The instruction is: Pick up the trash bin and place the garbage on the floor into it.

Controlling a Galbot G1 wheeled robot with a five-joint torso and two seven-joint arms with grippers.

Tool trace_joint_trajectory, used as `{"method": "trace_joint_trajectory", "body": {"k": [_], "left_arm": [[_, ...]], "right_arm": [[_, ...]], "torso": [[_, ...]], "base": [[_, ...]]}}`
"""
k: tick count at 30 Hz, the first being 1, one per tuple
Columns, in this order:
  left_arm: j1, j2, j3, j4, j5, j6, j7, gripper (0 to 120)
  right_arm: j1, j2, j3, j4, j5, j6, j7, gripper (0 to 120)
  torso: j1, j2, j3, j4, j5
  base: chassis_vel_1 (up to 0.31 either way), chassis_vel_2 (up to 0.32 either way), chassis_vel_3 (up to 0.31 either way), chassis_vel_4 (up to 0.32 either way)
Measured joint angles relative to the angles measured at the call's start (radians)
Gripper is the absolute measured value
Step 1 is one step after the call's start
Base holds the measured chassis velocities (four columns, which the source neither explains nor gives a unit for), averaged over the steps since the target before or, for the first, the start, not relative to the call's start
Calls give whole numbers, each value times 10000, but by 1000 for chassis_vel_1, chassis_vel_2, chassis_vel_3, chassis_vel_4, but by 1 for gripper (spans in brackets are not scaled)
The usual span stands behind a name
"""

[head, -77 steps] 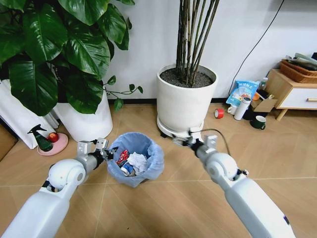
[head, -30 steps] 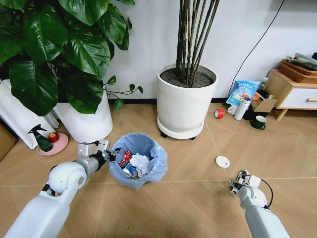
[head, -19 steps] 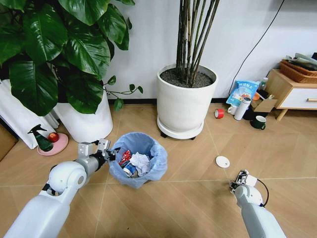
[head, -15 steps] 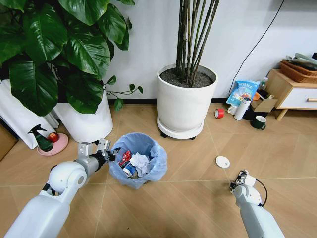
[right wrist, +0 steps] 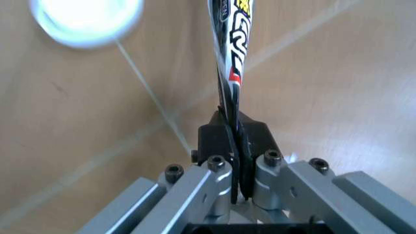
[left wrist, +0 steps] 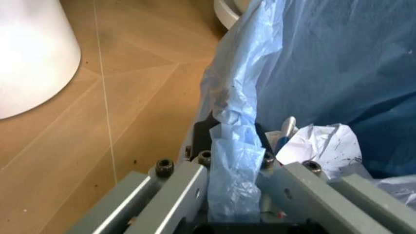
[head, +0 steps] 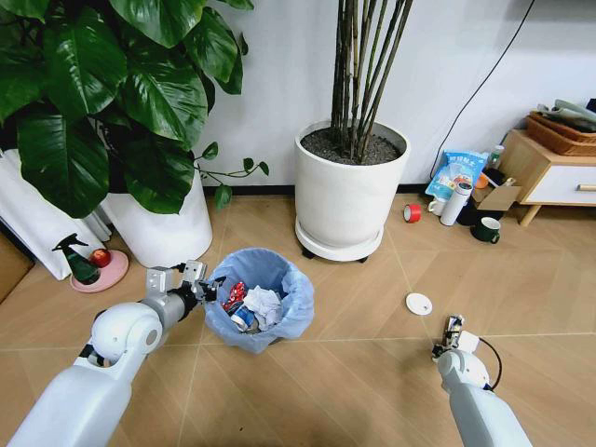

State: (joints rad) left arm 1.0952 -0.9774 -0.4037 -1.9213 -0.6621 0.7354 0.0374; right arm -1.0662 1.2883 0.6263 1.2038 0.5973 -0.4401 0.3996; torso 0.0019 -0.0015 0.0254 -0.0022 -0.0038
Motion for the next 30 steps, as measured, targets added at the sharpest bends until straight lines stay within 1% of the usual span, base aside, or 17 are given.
{"method": "trace_joint_trajectory", "body": {"k": [2, 3, 4, 5, 6, 9, 10, 12, 14, 15, 18, 20, 23, 24, 27, 28, 30], "left_arm": [[1, 6, -5, -2, -1, 0, 0, 0], [0, 10, -14, -6, -1, 0, -1, 0], [-1, 10, -14, -7, 0, 0, -1, 0], [-1, 10, -14, -7, -1, 0, -5, 0], [-1, 10, -14, -7, -1, 0, -5, 0], [-2, -15, -11, -12, -1, 0, -26, 0], [-2, -15, -11, -12, -1, 0, -26, 0], [-3, -25, 2, -12, 0, 0, -42, 0], [-9, -26, 21, -7, 3, 0, -45, 0], [-9, -26, 21, -7, 3, 0, -45, 0], [-45, -54, 71, 75, 25, 0, -46, 0], [-58, -69, 81, 98, 38, 0, -46, 0], [-150, -174, 192, 217, 111, 0, -43, 0], [-150, -174, 192, 217, 111, 0, -43, 0], [-270, -248, 317, 343, 140, 0, -44, 0], [-346, -263, 388, 428, 143, 0, -45, 0], [-379, -267, 412, 466, 143, 0, -46, 0]], "right_arm": [[-94, -20, 6, 288, -110, 73, -10, 0], [-211, -67, 14, 721, -245, 183, -114, 0], [-242, -93, 18, 884, -271, 209, -160, 0], [-311, -161, 21, 1306, -290, 241, -262, 0], [-311, -161, 21, 1306, -290, 241, -262, 0], [-582, -426, -101, 2578, -346, 313, -636, 0], [-582, -426, -101, 2578, -346, 313, -636, 0], [-786, -633, -238, 3582, -382, 371, -949, 0], [-927, -931, -481, 4655, -211, 362, -1170, 0], [-927, -931, -481, 4655, -211, 362, -1170, 0], [-692, -1754, -1181, 6131, 201, 348, -1397, 0], [-597, -1900, -1332, 6314, 304, 342, -1404, 0], [85, -2632, -2416, 7150, 924, 318, -1422, 0], [85, -2632, -2416, 7150, 924, 318, -1422, 0], [742, -3057, -3557, 7594, 1347, 348, -1465, 0], [1110, -3198, -4188, 7749, 1619, 348, -1506, 0], [1266, -3239, -4445, 7792, 1716, 348, -1523, 0]], "torso": [[0, 0, 0, -1, 6], [0, 0, 0, -1, 16], [0, 0, 0, -1, 15], [0, 0, 0, 0, 3], [0, 0, 0, 0, 3], [0, 0, 1, 0, 12], [0, 0, 1, 0, 12], [0, 0, 0, -1, 4], [0, 0, 0, -2, 10], [0, 0, 0, -2, 10], [0, 0, 0, 0, 3], [0, 1, 0, 0, 7], [0, 0, 0, 1, 5], [0, 0, 0, 1, 5], [0, 1, 0, 0, 5], [0, 0, 0, 0, 6], [0, 0, 0, 0, 7]], "base": [[0, 0, 0, 0], [0, 0, 0, 0], [0, 0, 0, 0], [0, 0, 0, 0], [0, 0, 0, 0], [0, 0, 0, 0], [0, 0, 0, 0], [0, 0, 0, 0], [0, 0, 0, 0], [0, 0, 0, 0], [0, 0, 0, 0], [0, 0, 0, 0], [0, 0, 0, 0], [0, 0, 0, 0], [0, 0, 0, 0], [0, 0, 0, 0], [0, 0, 0, 0]]}}
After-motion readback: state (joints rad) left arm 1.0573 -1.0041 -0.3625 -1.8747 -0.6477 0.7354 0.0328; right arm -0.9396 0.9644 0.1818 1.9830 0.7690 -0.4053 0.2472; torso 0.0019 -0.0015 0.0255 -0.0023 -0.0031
